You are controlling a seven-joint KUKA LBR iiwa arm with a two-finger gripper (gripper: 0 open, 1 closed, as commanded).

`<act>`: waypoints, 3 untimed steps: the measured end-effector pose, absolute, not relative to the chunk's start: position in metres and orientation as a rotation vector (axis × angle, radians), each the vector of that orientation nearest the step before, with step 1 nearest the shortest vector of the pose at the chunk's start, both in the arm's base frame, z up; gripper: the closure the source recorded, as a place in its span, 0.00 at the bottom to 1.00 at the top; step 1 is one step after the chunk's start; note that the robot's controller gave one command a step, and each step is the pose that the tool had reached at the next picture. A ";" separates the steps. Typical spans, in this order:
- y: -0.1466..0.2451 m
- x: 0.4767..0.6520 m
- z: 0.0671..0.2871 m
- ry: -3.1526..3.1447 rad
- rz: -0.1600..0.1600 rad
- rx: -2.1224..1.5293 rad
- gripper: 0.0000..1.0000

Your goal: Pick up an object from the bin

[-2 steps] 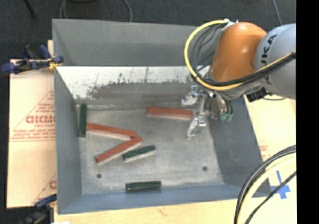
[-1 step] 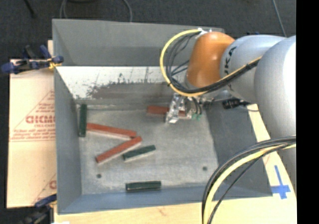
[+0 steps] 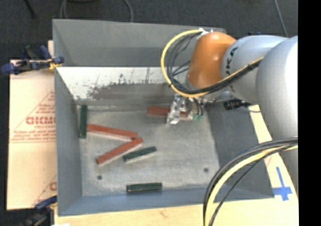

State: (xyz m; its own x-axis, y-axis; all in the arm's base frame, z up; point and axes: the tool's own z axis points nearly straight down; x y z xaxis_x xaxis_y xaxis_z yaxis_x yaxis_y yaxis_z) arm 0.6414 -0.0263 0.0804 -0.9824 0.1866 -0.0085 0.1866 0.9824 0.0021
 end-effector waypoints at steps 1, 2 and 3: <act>-0.037 0.648 0.103 3.127 -0.002 0.268 1.00; -0.033 0.649 0.174 3.129 0.000 0.262 1.00; -0.031 0.640 0.097 3.133 -0.001 0.061 0.00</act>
Offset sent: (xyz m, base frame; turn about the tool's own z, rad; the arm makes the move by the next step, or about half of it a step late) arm 0.0072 -0.0040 0.1032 -0.0193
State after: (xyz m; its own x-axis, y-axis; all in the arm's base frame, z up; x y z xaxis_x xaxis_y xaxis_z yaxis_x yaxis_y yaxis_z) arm 0.6404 -0.0313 0.0967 -0.9992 0.0386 -0.0084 0.0386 0.9993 -0.0006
